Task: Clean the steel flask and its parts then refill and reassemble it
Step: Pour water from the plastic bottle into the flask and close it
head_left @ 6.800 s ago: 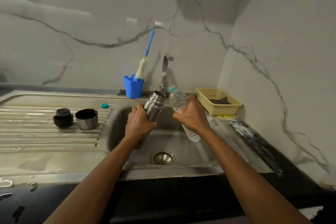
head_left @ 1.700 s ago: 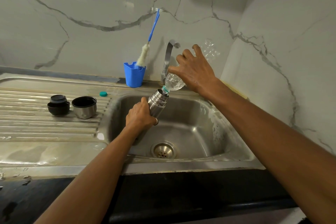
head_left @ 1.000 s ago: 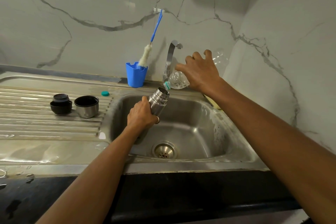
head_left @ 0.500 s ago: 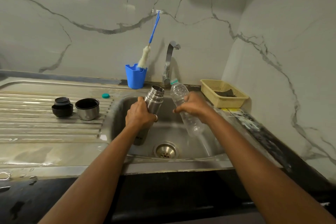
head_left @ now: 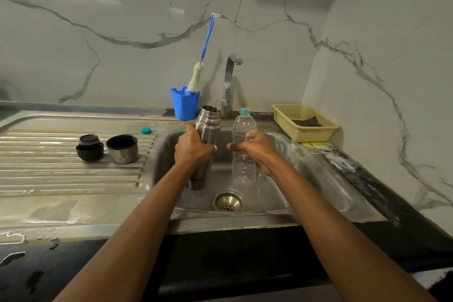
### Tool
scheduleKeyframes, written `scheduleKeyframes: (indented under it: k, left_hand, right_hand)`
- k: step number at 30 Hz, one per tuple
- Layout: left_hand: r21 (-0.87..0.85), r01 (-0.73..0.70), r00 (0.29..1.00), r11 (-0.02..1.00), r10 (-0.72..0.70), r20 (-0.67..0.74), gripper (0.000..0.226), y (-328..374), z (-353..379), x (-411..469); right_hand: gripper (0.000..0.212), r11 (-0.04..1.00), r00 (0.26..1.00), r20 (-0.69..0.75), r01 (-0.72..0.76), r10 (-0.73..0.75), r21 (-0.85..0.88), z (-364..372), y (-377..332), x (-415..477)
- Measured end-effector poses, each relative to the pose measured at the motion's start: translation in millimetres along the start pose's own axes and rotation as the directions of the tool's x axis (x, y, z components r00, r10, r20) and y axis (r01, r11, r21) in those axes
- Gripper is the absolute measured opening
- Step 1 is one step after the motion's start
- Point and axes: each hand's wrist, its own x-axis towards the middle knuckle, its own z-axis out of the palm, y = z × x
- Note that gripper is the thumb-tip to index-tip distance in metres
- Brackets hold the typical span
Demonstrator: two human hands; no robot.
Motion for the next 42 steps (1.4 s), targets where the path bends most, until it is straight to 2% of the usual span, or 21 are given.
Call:
scheduleKeyframes:
  k: [4, 12, 15, 21, 22, 25, 27, 32, 36, 42]
  left_hand:
    - [-0.027, -0.024, 1.0, 0.999, 0.023, -0.016, 0.058, 19.1, -19.3, 2.1]
    - [-0.038, -0.076, 0.992, 0.996, 0.072, -0.103, 0.068, 45.5, -88.6, -6.3]
    - [-0.013, -0.059, 0.984, 0.998, 0.056, -0.17, 0.068, 54.1, -117.0, -16.2]
    - [-0.002, -0.056, 0.975, 0.998, 0.054, -0.216, 0.065, 60.3, -166.8, -29.5]
    - [0.004, -0.05, 0.973, 0.999, 0.049, -0.227, 0.064, 57.1, -177.3, -33.9]
    - [0.031, -0.025, 0.961, 0.999, 0.032, -0.275, 0.057, 47.4, -205.4, -45.6]
    - [0.054, -0.01, 0.952, 0.998, 0.026, -0.305, 0.057, 38.0, -221.3, -47.1]
    - [0.068, 0.007, 0.927, 0.998, 0.019, -0.373, 0.06, 11.6, -249.6, -38.2]
    - [0.062, -0.062, 0.906, 0.996, 0.082, -0.415, 0.065, -11.8, -255.3, -25.0]
    - [0.095, -0.172, 0.882, 0.981, 0.196, -0.43, 0.061, -38.0, -255.4, 4.7]
  right_hand:
    - [0.032, 0.999, 1.0, -0.008, 0.03, -0.03, -0.023, 1.7, -14.3, 4.4]
    - [0.071, 0.993, 0.991, -0.078, 0.101, -0.106, -0.069, 1.5, -63.8, -4.6]
    - [0.062, 0.986, 0.986, -0.069, 0.146, -0.152, -0.078, 6.3, -86.9, -15.9]
    - [0.04, 0.968, 0.968, -0.016, 0.25, -0.25, -0.023, 29.6, -123.5, -32.4]
    - [0.044, 0.966, 0.966, -0.004, 0.259, -0.259, -0.012, 37.1, -129.2, -36.5]
    - [0.078, 0.965, 0.965, 0.019, 0.262, -0.262, -0.008, 60.7, -141.4, -40.7]
    - [0.088, 0.965, 0.964, 0.039, 0.263, -0.263, 0.006, 77.1, -147.9, -37.0]
    - [0.084, 0.964, 0.964, 0.022, 0.265, -0.264, -0.026, 118.5, -167.4, -11.6]
    - [0.088, 0.966, 0.968, 0.0, 0.25, -0.25, -0.066, 155.4, -188.5, 16.4]
    - [0.089, 0.959, 0.966, 0.036, 0.258, -0.255, -0.12, 216.3, -196.0, 59.3]
